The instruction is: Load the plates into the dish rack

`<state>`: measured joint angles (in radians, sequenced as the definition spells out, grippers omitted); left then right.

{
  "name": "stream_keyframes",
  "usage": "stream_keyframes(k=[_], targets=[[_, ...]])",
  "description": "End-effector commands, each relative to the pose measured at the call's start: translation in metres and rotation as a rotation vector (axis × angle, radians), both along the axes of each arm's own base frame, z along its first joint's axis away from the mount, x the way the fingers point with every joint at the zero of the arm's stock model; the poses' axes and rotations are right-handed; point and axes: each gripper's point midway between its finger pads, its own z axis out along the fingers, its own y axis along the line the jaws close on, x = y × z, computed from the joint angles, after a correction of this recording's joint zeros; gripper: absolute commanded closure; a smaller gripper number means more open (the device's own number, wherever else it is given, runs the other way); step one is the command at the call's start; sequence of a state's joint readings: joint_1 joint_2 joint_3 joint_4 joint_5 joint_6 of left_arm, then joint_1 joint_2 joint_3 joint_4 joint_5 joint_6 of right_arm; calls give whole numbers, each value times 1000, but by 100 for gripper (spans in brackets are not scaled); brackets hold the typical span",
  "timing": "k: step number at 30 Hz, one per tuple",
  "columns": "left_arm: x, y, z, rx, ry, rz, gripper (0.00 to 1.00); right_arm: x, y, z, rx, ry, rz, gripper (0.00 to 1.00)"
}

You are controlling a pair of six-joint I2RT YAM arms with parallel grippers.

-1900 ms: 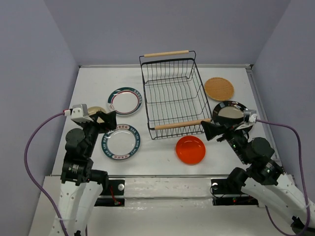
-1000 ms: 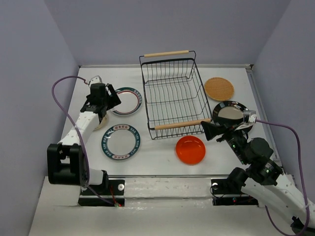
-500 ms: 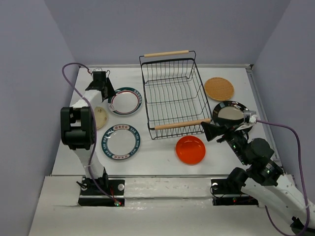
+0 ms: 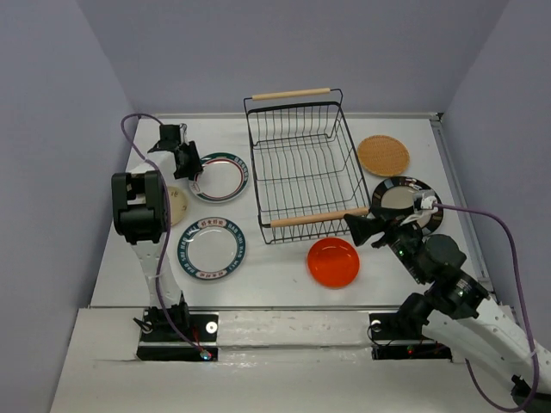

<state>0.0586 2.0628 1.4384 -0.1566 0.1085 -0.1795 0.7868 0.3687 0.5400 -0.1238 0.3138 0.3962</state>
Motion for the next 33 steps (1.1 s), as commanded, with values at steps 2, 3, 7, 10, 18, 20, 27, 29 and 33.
stream_keyframes(k=[2, 3, 7, 10, 18, 20, 27, 29, 33], targets=[[3, -17, -2, -100, 22, -105, 46, 2, 3, 10, 5, -12, 4, 2], [1, -16, -5, -104, 30, -108, 54, 3, 4, 9, 1, -8, 4, 2], [-1, -6, -11, -114, 39, -84, 91, 4, 5, 6, -11, 4, 4, 2], [-2, 1, -7, -101, 28, -56, 94, 6, 5, 5, -15, 9, -1, 2], [2, 13, 42, -92, -83, 13, 94, 6, 13, 7, -25, 23, 29, 2], [3, 12, 70, -109, -144, 39, 95, 4, 16, 14, -16, 19, 45, 2], [-19, 17, 153, -144, -353, 177, 95, 1, 30, 28, 9, 26, 109, 3], [-31, 17, 179, -153, -432, 196, 94, 0, 34, 30, 22, 36, 128, 3], [-50, 17, 223, -174, -580, 227, 95, 4, 39, 37, 32, 38, 130, 5]])
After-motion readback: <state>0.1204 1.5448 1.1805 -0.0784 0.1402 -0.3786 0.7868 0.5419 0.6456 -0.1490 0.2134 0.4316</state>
